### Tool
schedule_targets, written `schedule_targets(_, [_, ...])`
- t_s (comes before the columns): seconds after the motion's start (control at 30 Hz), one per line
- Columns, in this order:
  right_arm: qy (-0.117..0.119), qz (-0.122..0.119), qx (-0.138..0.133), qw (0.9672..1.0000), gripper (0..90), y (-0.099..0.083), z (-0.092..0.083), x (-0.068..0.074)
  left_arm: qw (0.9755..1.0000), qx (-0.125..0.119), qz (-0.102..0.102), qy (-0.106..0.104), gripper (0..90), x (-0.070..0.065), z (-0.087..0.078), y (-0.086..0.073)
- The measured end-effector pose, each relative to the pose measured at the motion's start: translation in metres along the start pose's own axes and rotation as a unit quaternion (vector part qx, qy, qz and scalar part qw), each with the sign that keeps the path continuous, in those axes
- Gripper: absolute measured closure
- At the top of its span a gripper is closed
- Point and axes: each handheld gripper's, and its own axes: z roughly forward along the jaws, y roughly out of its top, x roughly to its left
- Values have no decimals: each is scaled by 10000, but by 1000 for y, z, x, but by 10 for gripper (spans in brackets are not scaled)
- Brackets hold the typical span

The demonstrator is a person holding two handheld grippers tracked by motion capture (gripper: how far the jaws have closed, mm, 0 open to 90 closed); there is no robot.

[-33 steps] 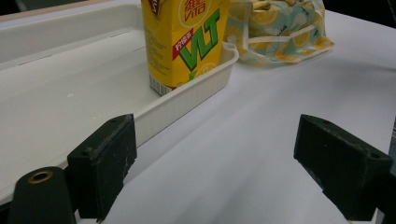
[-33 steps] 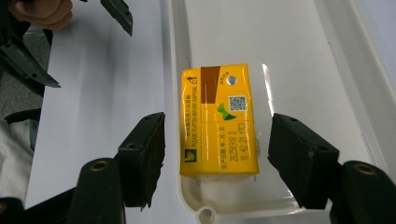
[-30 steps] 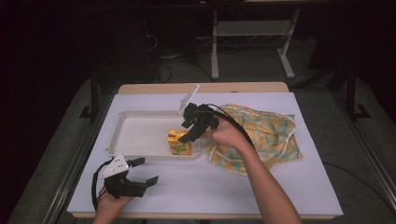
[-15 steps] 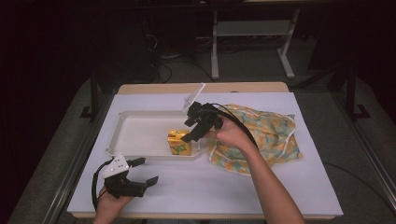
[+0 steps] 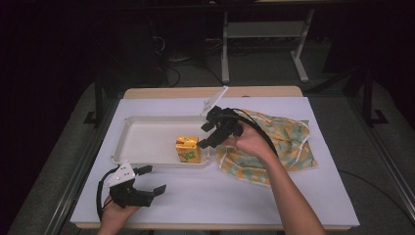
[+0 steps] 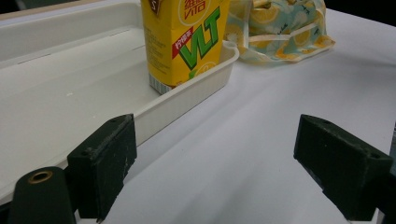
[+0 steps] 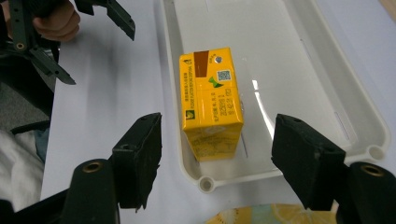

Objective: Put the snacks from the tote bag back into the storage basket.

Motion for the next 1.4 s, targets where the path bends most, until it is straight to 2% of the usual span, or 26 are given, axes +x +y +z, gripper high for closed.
schedule_targets(0.23, [-74,60,4,10000,311,-6,-9,0,10000,-31,-41,-4,131,-1,1,0])
schedule_targets(0.53, [-126,154,8,9998,312,-20,-16,0,10000,-19,4,-5,131,0,2,1])
schedule_targets(0.7, [-117,279,5,9995,310,-27,-21,-1,10000,-19,-5,3,131,0,2,1])
schedule_targets(0.73, [-110,286,36,9995,310,-28,-22,0,10000,-33,-10,-1,131,0,2,1])
schedule_targets(0.8, [-157,181,-74,9997,313,-30,-24,0,10000,-30,0,-1,131,0,2,1])
schedule_targets(0.87, [-174,322,-19,9993,313,-32,-27,4,10000,-35,-4,2,131,0,2,1])
schedule_targets(0.93, [-179,304,-59,9994,314,-35,-30,4,10000,-25,-2,-5,131,0,2,1])
schedule_targets(0.97, [-212,193,-119,9995,314,-37,-30,3,10000,-12,-6,-5,131,-1,2,1])
schedule_targets(1.03, [-206,322,-124,9992,315,-40,-33,4,10000,-12,-13,-5,131,-1,2,1])
schedule_targets(1.4, [-219,461,-159,9986,315,-64,-41,9,10000,4,7,21,131,0,1,1])
